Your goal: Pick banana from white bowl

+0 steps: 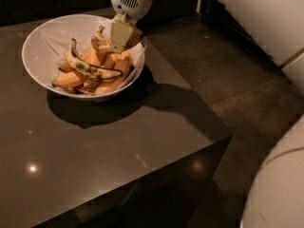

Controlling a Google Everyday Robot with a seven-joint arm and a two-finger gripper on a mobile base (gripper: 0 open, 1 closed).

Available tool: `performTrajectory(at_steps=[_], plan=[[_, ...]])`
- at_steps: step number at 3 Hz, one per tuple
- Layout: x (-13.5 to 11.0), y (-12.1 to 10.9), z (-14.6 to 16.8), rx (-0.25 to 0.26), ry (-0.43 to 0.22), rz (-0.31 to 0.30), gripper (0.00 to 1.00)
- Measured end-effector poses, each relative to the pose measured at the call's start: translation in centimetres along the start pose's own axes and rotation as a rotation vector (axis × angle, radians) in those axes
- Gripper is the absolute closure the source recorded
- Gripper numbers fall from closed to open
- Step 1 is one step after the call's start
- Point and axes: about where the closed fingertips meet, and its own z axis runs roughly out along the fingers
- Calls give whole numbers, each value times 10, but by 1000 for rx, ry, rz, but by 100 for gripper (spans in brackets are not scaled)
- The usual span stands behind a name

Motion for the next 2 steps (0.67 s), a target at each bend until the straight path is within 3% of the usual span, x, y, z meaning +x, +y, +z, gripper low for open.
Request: performTrajectory(at_steps=[1, 2], plan=[[0, 0, -1, 1, -1, -2, 100], [-18, -2, -20, 38, -74, -56, 100]])
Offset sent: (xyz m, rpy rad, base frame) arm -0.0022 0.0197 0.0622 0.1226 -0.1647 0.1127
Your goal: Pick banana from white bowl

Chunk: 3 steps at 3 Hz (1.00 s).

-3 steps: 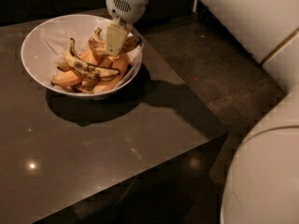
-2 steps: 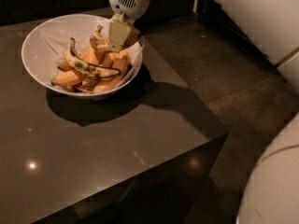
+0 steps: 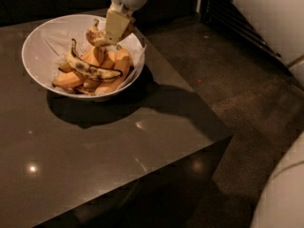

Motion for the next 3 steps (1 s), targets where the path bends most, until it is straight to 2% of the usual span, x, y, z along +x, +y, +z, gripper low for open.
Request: performTrajectory(at_steps=[1, 2, 3], plan=[[-8, 14, -23, 10, -128, -23, 100], [-5, 23, -39, 7, -215, -15, 100], [-4, 24, -41, 5, -223, -9, 100]])
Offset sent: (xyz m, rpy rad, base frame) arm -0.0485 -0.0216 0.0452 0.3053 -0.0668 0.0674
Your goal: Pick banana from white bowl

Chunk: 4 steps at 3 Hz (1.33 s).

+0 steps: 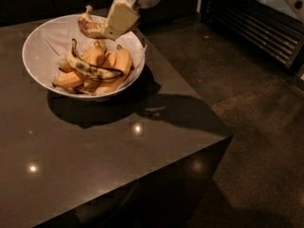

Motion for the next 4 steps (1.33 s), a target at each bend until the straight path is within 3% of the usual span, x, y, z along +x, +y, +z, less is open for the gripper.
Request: performTrajectory(at_steps=[2, 3, 4], plan=[[9, 47, -25, -14, -32, 44, 100], [9, 47, -26, -14, -32, 44, 100], [11, 66, -33, -9, -36, 55, 100]])
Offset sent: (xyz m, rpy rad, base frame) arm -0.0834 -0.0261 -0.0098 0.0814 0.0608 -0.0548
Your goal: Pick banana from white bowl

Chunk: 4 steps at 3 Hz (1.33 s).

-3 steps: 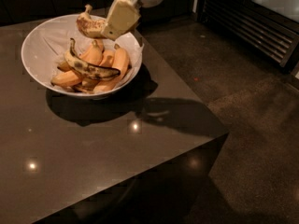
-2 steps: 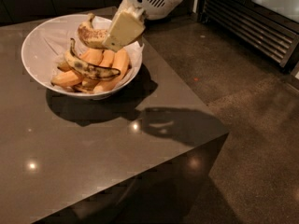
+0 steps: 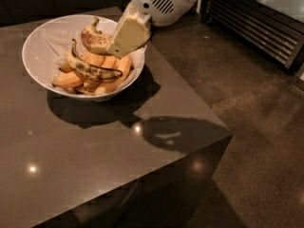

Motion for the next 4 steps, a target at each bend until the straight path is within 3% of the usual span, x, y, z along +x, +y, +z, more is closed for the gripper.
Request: performTrajectory(at_steps=[2, 3, 4], plan=[[24, 61, -17, 45, -35, 111, 100], [42, 87, -14, 34, -30, 170, 100], [41, 92, -14, 32, -29, 171, 100]])
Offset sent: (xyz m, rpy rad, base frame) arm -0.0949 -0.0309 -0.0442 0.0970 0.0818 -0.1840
